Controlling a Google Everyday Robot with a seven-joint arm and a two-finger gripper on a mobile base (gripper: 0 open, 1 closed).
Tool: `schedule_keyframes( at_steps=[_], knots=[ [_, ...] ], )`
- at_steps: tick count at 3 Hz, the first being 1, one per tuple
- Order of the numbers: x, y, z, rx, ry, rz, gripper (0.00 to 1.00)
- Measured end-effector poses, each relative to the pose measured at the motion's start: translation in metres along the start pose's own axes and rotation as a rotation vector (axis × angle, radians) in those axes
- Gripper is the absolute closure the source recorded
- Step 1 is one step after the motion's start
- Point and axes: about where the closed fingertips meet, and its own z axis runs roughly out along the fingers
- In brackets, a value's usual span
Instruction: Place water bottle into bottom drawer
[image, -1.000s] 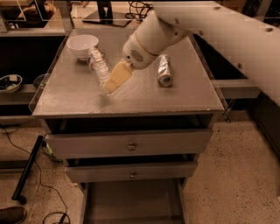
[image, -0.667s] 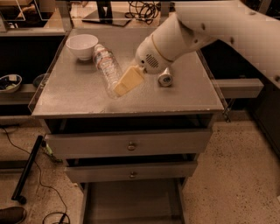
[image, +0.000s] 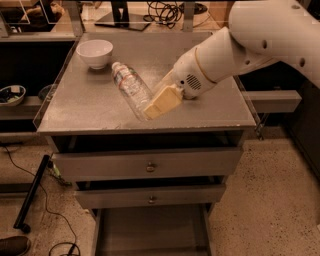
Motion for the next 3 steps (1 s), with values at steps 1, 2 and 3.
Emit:
schedule_keyframes(
  at_steps=[1, 2, 3],
  knots=[
    [-0.003, -0.002, -0.001, -0.002, -0.017, -0.001, 1.00],
    [0.001, 0.017, -0.013, -0.018, -0.023, -0.020, 1.00],
    [0.010, 0.043, -0.031, -0.019, -0.030, -0.038, 1.00]
  ],
)
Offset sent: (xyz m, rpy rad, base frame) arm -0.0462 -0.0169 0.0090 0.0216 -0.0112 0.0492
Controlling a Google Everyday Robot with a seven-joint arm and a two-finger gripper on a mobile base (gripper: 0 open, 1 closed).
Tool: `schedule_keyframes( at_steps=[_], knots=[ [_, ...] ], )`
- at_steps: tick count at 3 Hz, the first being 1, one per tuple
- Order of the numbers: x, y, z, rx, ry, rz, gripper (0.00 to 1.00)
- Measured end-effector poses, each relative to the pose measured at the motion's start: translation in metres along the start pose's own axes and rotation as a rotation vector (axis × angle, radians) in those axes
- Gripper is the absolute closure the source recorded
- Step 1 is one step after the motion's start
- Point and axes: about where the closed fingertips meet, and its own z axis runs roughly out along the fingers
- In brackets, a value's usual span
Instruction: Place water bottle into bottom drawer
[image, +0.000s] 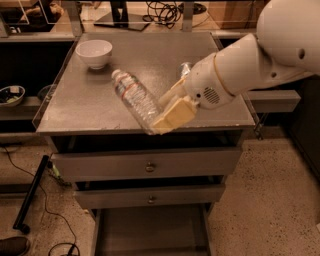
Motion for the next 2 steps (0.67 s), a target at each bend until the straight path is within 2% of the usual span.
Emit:
schedule_keyframes(
  at_steps=[2],
  knots=[
    [0.030, 0.051, -0.032, 0.018, 0.009, 0.000, 1.00]
  ],
)
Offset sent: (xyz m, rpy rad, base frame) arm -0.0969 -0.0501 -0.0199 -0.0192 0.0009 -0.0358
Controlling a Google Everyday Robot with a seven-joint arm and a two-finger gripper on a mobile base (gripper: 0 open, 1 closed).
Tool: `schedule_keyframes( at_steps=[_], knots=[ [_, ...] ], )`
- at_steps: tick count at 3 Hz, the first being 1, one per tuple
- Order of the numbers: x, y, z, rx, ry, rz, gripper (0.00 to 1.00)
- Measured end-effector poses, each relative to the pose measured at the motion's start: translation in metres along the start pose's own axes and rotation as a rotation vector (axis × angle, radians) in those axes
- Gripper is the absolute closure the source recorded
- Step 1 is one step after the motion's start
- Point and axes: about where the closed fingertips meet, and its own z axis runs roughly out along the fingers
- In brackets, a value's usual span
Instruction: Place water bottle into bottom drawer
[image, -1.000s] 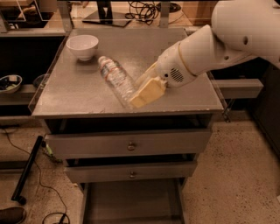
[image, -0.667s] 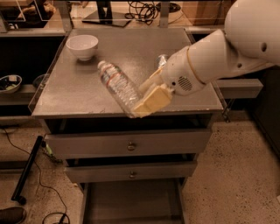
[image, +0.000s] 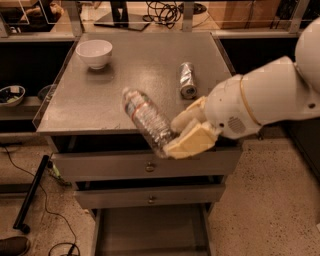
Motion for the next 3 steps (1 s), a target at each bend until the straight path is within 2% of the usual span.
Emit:
schedule_keyframes(
  at_steps=[2, 3],
  knots=[
    [0.048, 0.028, -0.004, -0.016, 0.030, 0.040, 1.00],
    [0.053, 0.025, 0.008, -0.045, 0.035, 0.028, 1.00]
  ],
)
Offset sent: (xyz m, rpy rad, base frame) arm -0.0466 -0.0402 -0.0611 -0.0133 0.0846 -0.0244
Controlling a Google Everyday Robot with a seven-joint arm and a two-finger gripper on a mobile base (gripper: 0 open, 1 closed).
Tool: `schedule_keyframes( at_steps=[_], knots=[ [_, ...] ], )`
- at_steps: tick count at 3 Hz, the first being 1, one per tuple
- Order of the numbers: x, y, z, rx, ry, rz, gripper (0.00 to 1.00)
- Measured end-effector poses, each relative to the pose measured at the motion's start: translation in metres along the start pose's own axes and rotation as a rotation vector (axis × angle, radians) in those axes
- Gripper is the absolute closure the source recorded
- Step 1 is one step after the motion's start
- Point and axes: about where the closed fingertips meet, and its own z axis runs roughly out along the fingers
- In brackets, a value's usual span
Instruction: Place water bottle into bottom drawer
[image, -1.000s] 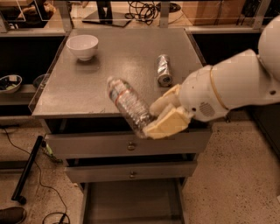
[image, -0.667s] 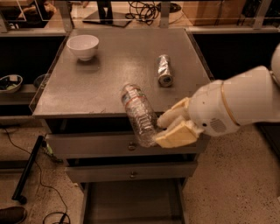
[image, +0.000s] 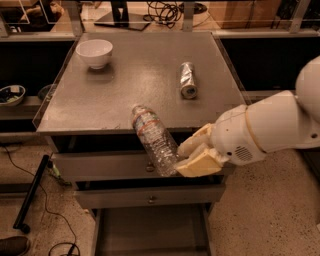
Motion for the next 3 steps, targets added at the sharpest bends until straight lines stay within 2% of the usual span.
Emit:
schedule_keyframes(
  at_steps=[1, 3],
  knots=[
    [-0.0026, -0.0049, 0.0147, -0.032, 0.009, -0.021, 1.00],
    [-0.0026, 0.0015, 0.0146, -0.038, 0.000, -0.038, 1.00]
  ],
)
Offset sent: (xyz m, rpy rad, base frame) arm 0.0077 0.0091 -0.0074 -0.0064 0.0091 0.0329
